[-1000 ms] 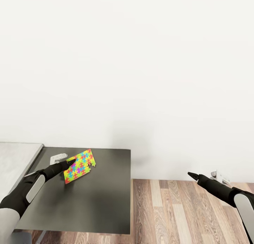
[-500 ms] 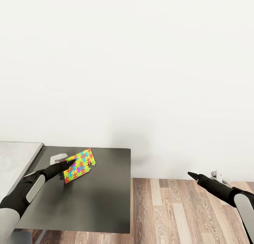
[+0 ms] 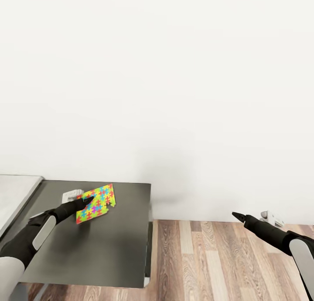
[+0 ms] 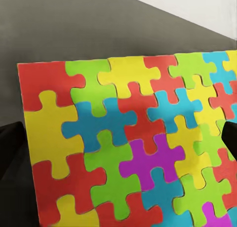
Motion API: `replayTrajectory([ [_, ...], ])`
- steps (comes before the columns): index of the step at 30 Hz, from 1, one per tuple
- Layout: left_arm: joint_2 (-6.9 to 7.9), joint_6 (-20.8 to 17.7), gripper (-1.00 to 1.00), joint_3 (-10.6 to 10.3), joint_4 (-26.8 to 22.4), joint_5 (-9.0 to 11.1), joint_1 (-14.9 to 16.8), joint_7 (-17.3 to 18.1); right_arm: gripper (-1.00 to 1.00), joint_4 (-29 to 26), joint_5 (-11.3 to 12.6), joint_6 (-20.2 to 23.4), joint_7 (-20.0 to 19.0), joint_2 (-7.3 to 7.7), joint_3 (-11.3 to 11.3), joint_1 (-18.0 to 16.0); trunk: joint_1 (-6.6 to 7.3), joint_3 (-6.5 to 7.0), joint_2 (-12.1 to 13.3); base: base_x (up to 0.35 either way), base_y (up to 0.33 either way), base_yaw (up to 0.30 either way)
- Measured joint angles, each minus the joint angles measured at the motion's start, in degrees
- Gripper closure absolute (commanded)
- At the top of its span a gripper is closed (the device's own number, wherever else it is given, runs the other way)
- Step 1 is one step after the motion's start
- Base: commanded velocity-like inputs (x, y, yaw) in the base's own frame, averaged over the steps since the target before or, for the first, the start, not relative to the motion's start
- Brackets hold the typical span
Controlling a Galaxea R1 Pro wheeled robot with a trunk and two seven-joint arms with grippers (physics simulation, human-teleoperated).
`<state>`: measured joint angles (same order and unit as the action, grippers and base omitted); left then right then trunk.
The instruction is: Put all the toys in the child's room - the three board games (two on the bed and one on the table), the two jigsaw puzzles on the table, and the tennis ball on the table - inside the toy box on the table in the child's room.
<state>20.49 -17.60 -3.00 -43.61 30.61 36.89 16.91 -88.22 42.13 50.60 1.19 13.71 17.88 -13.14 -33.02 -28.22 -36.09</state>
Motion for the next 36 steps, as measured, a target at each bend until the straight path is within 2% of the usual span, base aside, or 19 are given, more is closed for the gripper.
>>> replayTrajectory([
  [14,-0.02,-0.05,-1.0,-0.04,0.0,0.05,0.0,0.24,-1.0,-0.25,0.01,-0.07,0.0,0.0,-0.08,0.0,0.0,0.27,0.0,0.0,-0.179,-0.052],
  [29,-0.05,-0.04,-1.0,-0.02,-0.02,0.05,0.0,0.52,-1.0,-0.24,0.02,-0.01,0.0,0.0,-0.01,0.0,0.0,0.29,0.0,0.0,-0.005,-0.001],
  [36,-0.04,-0.07,-1.0,-0.13,-0.03,0.05,0.0,0.54,-1.0,-0.25,0.04,0.0,0.0,0.0,0.0,0.0,0.0,0.29,0.0,0.0,-0.138,0.0],
])
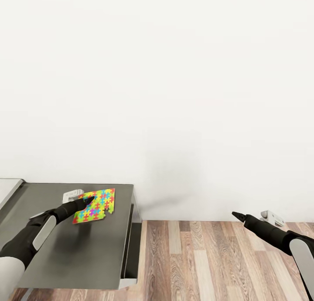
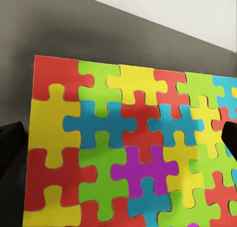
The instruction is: Put all the toys in the child's room - the three board games (two on the bed and one on the table), the two jigsaw puzzles on the table, and the tennis ball on the table - inside the toy box on the table in the child's room.
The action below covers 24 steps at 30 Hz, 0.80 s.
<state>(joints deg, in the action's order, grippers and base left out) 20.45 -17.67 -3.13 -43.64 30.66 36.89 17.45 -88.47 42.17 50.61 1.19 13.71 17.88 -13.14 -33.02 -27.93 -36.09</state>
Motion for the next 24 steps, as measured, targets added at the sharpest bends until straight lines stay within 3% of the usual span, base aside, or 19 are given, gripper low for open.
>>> replayTrajectory([
  [9,-0.01,0.01,-1.0,-0.38,-0.05,-0.02,0.0,1.49,-1.0,0.01,-0.01,0.0,-0.01,0.0,0.0,0.0,0.0,0.0,0.0,0.0,-0.115,0.0],
  [16,0.04,-0.02,-1.0,-4.77,-0.09,-0.18,0.0,4.6,-1.0,0.01,-0.02,-0.01,-0.01,0.0,0.0,0.0,0.0,0.0,0.0,0.0,-0.016,0.0],
  [24,0.07,-0.03,-1.0,-5.28,-0.11,-0.09,0.03,4.86,-1.0,0.01,0.0,-0.35,-0.27,0.0,-0.09,0.0,0.01,0.01,-0.01,0.0,0.0,0.0],
])
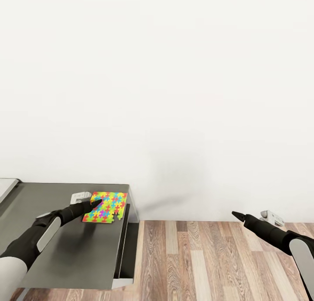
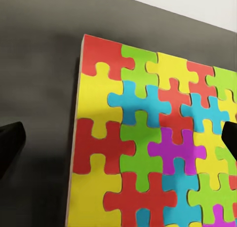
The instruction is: Put all the toys in the child's room - the three board games (two on the bed and one on the table), the two jigsaw puzzles on the table, and the tennis ball on the table - inside the toy box on the table in the child's room.
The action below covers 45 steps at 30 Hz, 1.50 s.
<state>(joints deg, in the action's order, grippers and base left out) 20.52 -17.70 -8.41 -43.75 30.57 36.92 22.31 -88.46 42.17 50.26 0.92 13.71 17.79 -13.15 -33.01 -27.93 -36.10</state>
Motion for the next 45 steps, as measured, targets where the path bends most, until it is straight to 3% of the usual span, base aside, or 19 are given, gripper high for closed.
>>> replayTrajectory([
  [45,-0.08,-0.42,-1.0,-0.07,-0.05,0.43,0.05,0.08,-1.0,0.17,0.81,0.15,-1.71,-0.04,0.16,0.0,0.0,0.01,-0.01,0.0,0.0,0.0],
])
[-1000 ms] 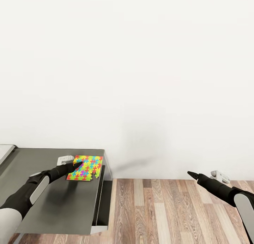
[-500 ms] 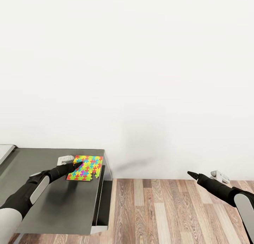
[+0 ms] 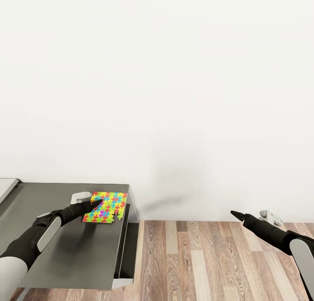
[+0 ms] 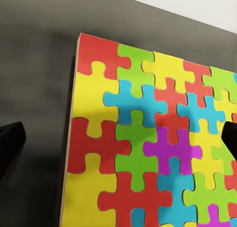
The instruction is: Put all the toys in the child's room - the three board games (two on the bed and one on the table), the two jigsaw puzzles on the table, and the tennis ball on the table - inside the toy box on the table in the child's room.
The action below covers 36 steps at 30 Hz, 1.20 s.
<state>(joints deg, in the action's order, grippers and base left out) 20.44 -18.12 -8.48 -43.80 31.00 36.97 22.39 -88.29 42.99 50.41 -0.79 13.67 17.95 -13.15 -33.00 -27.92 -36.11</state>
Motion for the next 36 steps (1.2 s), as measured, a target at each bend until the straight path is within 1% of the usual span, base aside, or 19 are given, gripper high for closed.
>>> replayTrajectory([
  [8,0.02,-0.1,-1.0,-0.06,-0.09,-0.12,-0.01,0.0,-1.0,0.0,0.07,0.0,-0.08,-0.01,0.0,0.0,0.0,0.0,0.0,0.0,0.0,0.0],
  [10,0.0,0.0,-1.0,-1.42,-0.59,-0.15,-0.01,-0.04,-1.0,0.0,0.05,0.0,-0.08,0.0,0.0,0.0,0.0,0.0,0.0,0.0,0.0,0.0],
  [17,0.0,-0.08,-1.0,-2.86,-1.15,-0.12,-0.01,-0.01,-1.0,0.0,0.05,0.0,-0.08,-0.03,-0.02,0.0,0.0,0.0,0.0,0.0,0.0,0.0],
  [36,-0.01,-0.09,-1.0,-3.01,-1.16,0.04,-0.02,0.44,-1.0,-0.03,0.04,0.0,-0.08,-0.03,-0.08,0.0,0.0,0.0,0.0,0.0,0.0,0.0],
])
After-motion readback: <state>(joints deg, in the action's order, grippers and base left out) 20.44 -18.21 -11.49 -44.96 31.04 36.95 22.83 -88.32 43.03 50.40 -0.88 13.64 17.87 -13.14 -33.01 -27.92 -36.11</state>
